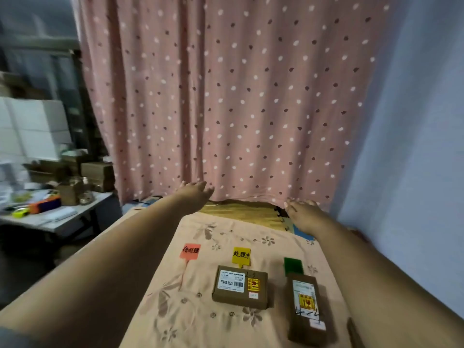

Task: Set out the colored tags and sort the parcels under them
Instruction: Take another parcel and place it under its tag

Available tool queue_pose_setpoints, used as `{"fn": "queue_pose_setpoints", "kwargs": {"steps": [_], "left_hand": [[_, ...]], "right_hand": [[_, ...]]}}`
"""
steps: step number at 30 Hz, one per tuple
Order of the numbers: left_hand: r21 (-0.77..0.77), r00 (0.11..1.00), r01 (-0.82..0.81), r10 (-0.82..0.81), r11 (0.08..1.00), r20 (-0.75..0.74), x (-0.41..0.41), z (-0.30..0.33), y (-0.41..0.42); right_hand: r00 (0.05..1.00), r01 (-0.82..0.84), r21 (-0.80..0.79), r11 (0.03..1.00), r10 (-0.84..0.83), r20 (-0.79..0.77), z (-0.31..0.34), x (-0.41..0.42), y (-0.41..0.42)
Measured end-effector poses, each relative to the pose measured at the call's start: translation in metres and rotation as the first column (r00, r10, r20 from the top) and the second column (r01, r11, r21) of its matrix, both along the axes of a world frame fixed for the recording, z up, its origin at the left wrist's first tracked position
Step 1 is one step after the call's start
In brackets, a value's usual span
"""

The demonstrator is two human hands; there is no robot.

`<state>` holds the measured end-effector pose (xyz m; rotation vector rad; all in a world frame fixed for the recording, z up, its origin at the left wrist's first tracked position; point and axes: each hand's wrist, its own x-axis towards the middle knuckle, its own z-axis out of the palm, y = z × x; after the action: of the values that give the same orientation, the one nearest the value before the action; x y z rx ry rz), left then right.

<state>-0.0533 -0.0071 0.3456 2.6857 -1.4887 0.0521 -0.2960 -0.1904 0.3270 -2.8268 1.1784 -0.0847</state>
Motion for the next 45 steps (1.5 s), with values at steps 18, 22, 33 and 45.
{"fn": "queue_pose_setpoints", "kwargs": {"steps": [18, 22, 33, 45], "left_hand": [[-0.159, 0.844, -0.510, 0.456, 0.845, -0.283, 0.137, -0.001, 0.343], [-0.187, 0.791, -0.588, 0.511, 0.787, -0.336, 0.154, -0.002, 0.386], [-0.184, 0.709, -0.682, 0.579, 0.707, -0.403, 0.195, -0.037, 0.397], [-0.176, 0.565, -0.790, 0.587, 0.587, -0.580, 0.252, -0.081, 0.340]], "right_hand": [[0.902, -0.429, -0.005, 0.903, 0.428, -0.056, -0.021, 0.237, 0.245], [0.861, -0.504, -0.028, 0.863, 0.499, -0.098, -0.023, 0.274, 0.276], [0.830, -0.546, 0.037, 0.837, 0.546, -0.118, -0.039, 0.351, 0.283], [0.763, -0.610, 0.057, 0.790, 0.606, -0.225, -0.096, 0.430, 0.250]]}}
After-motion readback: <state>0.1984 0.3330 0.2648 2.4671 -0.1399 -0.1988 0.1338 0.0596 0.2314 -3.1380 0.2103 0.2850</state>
